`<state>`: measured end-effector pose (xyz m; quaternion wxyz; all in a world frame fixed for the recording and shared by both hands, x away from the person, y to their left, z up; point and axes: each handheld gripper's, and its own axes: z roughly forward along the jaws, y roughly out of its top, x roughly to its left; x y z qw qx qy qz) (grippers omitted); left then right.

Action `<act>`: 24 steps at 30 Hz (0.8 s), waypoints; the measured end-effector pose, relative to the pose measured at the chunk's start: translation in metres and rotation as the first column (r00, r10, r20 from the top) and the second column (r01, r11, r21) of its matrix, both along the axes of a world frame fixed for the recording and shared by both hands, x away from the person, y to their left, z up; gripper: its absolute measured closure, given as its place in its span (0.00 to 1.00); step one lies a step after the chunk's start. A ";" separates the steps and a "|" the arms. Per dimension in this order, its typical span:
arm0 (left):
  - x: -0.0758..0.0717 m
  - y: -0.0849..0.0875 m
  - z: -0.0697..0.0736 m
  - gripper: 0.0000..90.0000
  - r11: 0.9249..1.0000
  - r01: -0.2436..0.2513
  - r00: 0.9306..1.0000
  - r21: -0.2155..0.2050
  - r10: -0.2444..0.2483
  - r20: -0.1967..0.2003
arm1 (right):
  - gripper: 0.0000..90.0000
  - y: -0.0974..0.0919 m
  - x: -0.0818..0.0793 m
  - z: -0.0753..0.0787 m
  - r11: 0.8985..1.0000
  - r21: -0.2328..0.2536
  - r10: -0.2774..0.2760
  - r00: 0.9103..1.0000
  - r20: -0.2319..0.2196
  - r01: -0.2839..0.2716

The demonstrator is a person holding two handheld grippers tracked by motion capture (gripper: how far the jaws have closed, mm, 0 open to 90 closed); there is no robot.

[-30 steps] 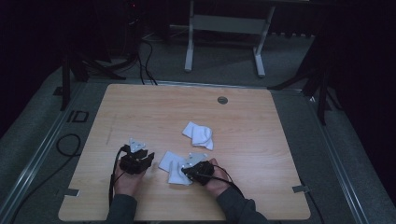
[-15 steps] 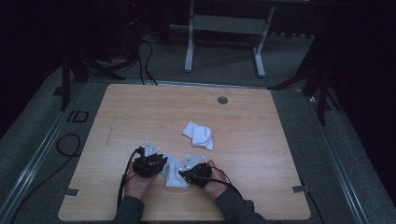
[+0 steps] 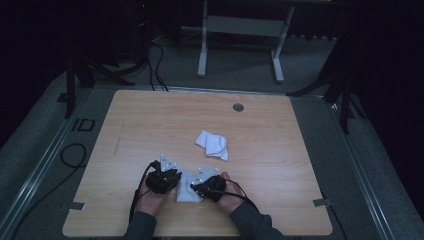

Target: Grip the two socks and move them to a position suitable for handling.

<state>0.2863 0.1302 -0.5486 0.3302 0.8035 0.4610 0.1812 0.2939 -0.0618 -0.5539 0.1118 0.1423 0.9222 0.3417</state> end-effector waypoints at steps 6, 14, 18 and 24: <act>0.000 0.002 -0.003 0.96 0.998 -0.046 0.998 0.039 0.047 -0.037 | 1.00 -0.001 0.001 0.000 1.000 0.007 0.006 1.000 -0.007 -0.006; -0.001 0.001 -0.003 0.99 0.996 -0.046 0.998 0.072 0.049 -0.041 | 0.91 -0.003 0.004 0.007 0.999 -0.017 -0.048 0.999 -0.005 0.048; -0.002 0.001 -0.003 1.00 0.996 -0.048 0.998 0.073 0.051 -0.041 | 0.85 -0.014 0.011 0.019 0.989 0.015 -0.150 0.989 -0.008 0.150; -0.003 -0.001 -0.003 1.00 0.995 -0.053 0.998 0.084 0.055 -0.030 | 0.73 -0.023 0.014 0.021 0.980 0.072 -0.178 0.980 -0.092 0.185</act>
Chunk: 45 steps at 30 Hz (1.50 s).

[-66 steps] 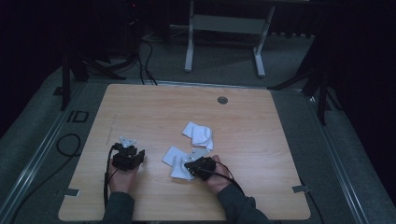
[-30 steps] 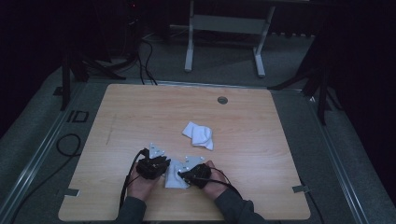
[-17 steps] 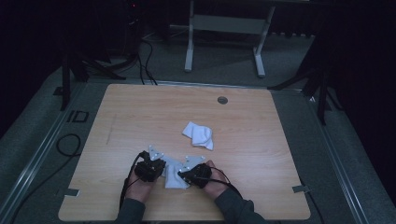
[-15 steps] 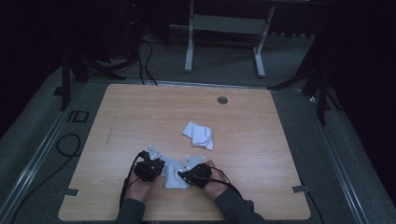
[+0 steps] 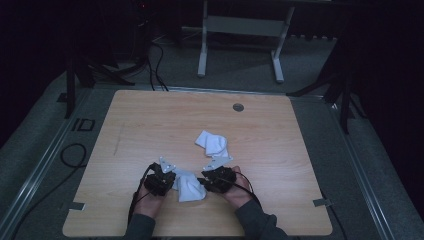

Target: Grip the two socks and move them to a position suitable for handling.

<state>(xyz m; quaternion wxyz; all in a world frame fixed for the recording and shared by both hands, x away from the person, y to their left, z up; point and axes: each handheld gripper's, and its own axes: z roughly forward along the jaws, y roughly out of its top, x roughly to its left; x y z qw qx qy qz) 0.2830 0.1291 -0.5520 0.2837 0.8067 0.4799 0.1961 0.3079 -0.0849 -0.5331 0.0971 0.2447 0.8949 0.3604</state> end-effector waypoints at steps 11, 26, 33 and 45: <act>0.000 0.000 0.000 1.00 1.000 0.002 1.000 0.000 -0.002 0.001 | 0.96 0.007 0.000 -0.012 0.998 -0.039 0.039 0.996 -0.080 -0.042; -0.001 0.002 0.000 1.00 1.000 0.004 1.000 0.000 -0.004 -0.004 | 0.97 -0.041 0.006 0.008 0.998 -0.044 -0.049 0.998 -0.029 0.048; -0.001 0.003 0.000 1.00 1.000 0.003 1.000 -0.005 -0.003 -0.006 | 0.97 -0.064 0.010 0.008 0.994 -0.038 -0.101 0.995 -0.028 0.100; -0.001 0.005 0.000 1.00 1.000 0.001 1.000 -0.009 -0.001 -0.009 | 0.97 -0.094 0.015 0.003 0.986 -0.043 -0.163 0.986 -0.038 0.162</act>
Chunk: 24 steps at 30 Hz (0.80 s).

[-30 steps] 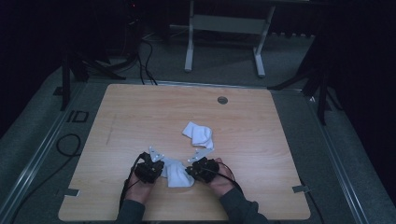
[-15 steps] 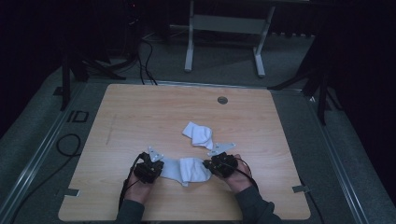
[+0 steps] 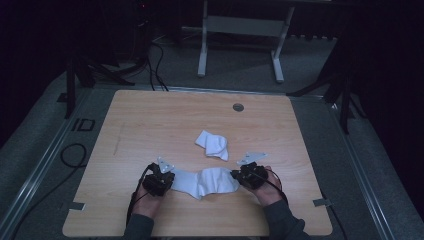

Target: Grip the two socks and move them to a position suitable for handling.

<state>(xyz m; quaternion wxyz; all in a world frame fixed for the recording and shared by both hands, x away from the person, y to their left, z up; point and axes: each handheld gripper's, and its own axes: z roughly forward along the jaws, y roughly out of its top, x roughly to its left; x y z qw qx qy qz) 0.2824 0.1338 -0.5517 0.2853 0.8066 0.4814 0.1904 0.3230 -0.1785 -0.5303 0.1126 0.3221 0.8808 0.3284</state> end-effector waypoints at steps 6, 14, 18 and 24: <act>0.000 0.000 0.000 1.00 1.000 0.002 1.000 -0.001 -0.002 0.000 | 0.97 -0.012 0.001 -0.003 1.000 -0.001 -0.026 1.000 -0.007 0.026; 0.000 0.001 0.000 1.00 1.000 0.006 1.000 -0.002 -0.006 0.002 | 0.97 -0.022 -0.001 -0.004 0.999 -0.002 -0.043 0.999 -0.017 0.043; 0.000 0.000 0.000 0.99 1.000 0.011 1.000 0.003 -0.011 0.004 | 0.97 -0.024 -0.003 -0.005 0.999 -0.002 -0.044 0.999 -0.016 0.044; 0.000 0.001 0.000 1.00 1.000 0.019 1.000 0.008 -0.020 0.006 | 0.97 -0.028 -0.005 -0.007 0.999 0.003 -0.048 0.999 -0.024 0.048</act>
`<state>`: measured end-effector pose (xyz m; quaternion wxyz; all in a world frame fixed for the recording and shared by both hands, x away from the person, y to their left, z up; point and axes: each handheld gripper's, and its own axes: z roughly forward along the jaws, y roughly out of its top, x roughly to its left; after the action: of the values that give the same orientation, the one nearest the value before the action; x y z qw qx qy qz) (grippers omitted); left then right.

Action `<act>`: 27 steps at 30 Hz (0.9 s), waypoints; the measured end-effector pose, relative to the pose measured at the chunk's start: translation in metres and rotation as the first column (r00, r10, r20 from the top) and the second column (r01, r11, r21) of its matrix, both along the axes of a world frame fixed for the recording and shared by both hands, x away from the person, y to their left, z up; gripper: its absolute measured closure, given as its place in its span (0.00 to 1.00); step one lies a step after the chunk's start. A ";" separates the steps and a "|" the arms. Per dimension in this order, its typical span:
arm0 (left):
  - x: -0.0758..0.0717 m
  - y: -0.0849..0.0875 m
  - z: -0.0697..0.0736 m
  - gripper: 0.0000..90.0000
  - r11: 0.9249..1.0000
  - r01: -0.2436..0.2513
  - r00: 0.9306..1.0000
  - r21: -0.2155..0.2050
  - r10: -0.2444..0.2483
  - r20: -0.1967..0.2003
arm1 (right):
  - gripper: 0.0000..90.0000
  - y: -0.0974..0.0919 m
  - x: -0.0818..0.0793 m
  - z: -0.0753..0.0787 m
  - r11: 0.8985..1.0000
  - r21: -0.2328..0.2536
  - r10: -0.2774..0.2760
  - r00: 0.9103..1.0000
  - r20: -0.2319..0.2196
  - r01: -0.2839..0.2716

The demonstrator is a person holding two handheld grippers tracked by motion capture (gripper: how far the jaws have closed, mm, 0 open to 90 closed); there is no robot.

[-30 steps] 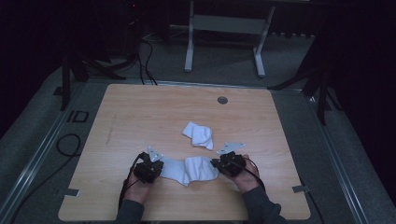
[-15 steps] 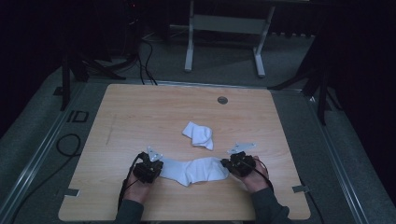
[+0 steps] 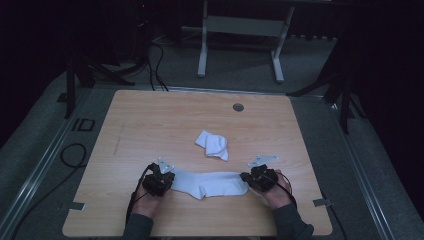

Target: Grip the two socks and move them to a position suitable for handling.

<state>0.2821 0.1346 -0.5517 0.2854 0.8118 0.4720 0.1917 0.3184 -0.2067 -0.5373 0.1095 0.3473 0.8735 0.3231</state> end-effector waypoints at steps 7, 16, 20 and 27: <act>0.000 0.000 0.000 0.99 1.000 0.004 1.000 0.005 -0.004 0.003 | 0.97 -0.002 -0.002 -0.003 1.000 -0.002 0.000 1.000 -0.009 0.000; -0.002 0.001 0.001 0.90 0.999 0.029 1.000 -0.032 -0.029 0.006 | 0.83 0.002 -0.004 -0.008 0.999 -0.037 0.007 1.000 0.001 -0.006; -0.003 0.000 0.003 0.80 0.997 0.044 0.999 -0.057 -0.043 0.027 | 0.74 -0.002 -0.002 -0.003 1.000 0.000 -0.017 1.000 0.017 0.017; -0.005 -0.001 0.006 0.75 0.996 0.061 0.997 -0.068 -0.057 0.060 | 0.70 0.009 0.009 0.015 0.999 0.036 -0.022 0.998 0.061 0.019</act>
<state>0.2770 0.1335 -0.5456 0.3326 0.8089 0.4459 0.1901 0.3277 -0.1978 -0.5225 0.1336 0.3480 0.8602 0.3479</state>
